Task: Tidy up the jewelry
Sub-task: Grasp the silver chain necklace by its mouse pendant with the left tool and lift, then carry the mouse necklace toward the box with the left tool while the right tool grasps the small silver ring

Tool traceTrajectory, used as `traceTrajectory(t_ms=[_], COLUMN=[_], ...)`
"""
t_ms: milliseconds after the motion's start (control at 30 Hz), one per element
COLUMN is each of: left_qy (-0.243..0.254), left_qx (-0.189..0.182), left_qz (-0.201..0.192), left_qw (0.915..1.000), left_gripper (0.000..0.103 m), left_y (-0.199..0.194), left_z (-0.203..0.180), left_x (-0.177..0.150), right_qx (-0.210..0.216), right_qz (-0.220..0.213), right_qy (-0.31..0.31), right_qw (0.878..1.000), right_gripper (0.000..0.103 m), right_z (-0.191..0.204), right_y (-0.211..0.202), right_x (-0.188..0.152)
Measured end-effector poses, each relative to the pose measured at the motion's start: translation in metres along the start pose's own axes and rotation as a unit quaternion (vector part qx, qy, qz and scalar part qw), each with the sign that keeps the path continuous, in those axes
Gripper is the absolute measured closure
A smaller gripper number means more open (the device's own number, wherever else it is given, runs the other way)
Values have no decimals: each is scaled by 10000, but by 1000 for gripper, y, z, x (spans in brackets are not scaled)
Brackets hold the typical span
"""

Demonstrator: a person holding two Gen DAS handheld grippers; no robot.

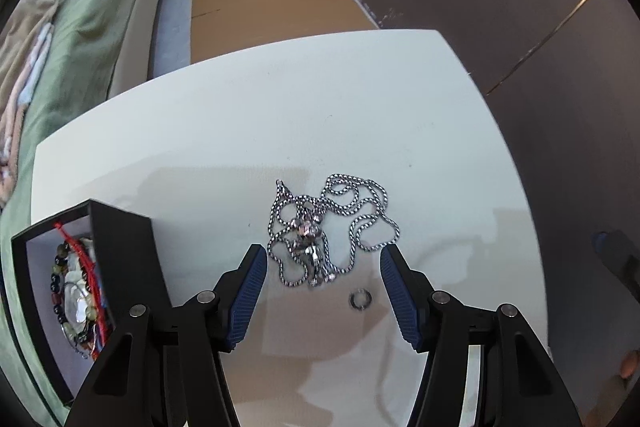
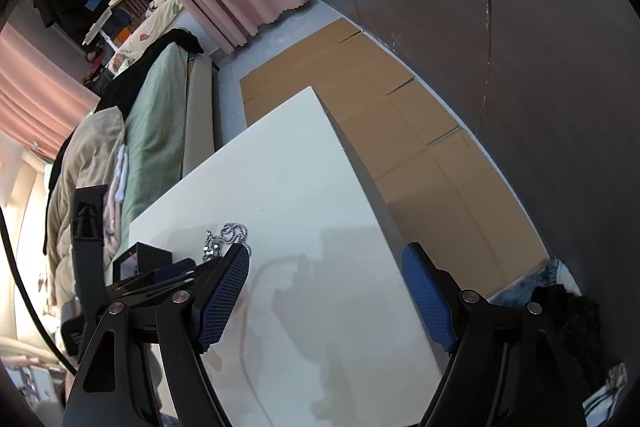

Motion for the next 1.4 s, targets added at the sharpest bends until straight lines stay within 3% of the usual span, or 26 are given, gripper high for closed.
traceTrajectory(t_ms=[333,400,467,533,900,1400], left_qy=[160,277,372,383,399,342], left_qx=[441,503,502,464,79,-158], left_qz=[12,-14,-41,-29,-351,-1225], left_qw=[9989,9984,9980,9982,9986,9918], left_gripper=[43,49,71,84,84,85], left_y=[10,9,7,6,-18,-112], left_z=[-11,-15,-19,-18,-9,11], left_x=[-1,-5,-7,-6,-15,-33], right_qx=[-1,-3,-7,-42,-92,-126], right_qz=[49,66,75,92,185,269], right_qy=[171,157,129,84,-98,-415], right_qw=[9998,9999,9999,9999,9997,9987], right_gripper=[24,24,24,24,24,24], right_z=[-8,-7,-4,0,9,26], right_y=[0,1,2,2,6,11], right_x=[4,4,4,2,-10,-23])
Point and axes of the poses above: each gripper's, at about its wrist camera, not at the fingertips, and y roughly the way its jaws point, z to its left, x to its top, the point moved 3 cm from there along y, roughly the way its jaws point, and after that the axes turned 12 degrees about z, right-handed, at the moved point
